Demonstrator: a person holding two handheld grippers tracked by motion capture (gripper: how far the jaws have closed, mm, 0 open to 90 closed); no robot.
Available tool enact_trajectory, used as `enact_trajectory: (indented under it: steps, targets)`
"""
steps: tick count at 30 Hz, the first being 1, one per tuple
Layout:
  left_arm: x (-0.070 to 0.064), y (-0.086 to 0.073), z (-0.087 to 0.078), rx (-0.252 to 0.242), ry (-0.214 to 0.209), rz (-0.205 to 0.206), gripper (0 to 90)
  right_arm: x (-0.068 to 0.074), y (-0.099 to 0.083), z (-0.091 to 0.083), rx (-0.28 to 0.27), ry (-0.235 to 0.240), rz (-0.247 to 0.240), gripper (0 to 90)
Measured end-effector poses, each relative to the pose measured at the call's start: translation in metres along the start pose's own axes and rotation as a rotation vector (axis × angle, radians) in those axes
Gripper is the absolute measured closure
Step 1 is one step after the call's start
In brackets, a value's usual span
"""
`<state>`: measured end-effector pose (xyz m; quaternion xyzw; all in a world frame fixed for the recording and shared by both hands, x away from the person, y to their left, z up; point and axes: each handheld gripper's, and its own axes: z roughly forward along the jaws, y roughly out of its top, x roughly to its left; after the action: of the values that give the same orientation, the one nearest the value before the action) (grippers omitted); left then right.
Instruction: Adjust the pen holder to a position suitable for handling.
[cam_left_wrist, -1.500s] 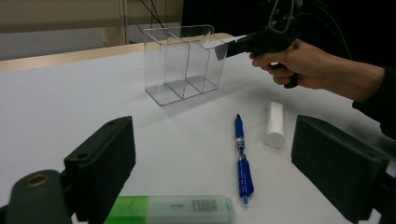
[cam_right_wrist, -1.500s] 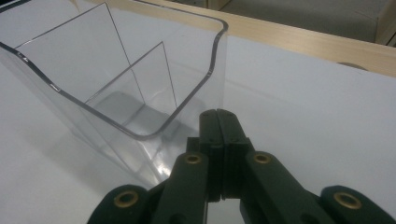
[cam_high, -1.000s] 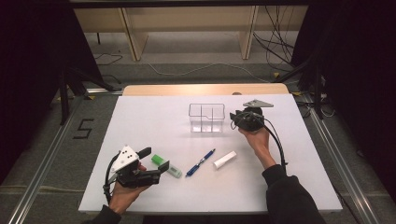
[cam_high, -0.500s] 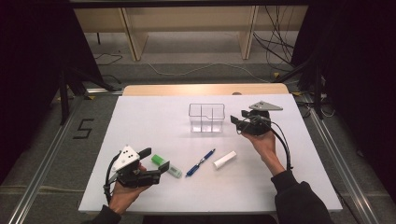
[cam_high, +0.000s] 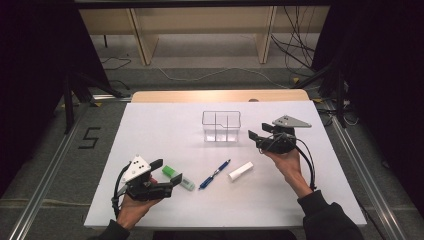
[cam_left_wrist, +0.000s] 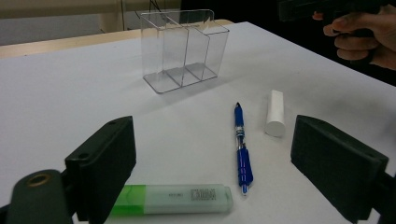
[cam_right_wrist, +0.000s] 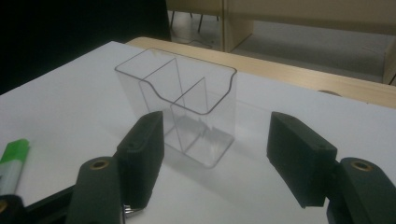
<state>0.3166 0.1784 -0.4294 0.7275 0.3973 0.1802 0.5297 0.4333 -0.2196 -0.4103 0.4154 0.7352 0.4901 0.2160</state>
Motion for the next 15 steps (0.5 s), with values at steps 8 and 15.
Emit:
enact_trajectory:
  steps: [8,15]
  targets:
    - [-0.007,0.007,0.005,0.036,-0.023,0.019,13.7,0.015,-0.012,-0.019,-0.035,0.023,-0.031,35.9]
    - [-0.014,0.012,0.013,0.081,-0.036,0.029,14.0,0.023,-0.019,-0.034,-0.069,0.036,-0.040,35.6]
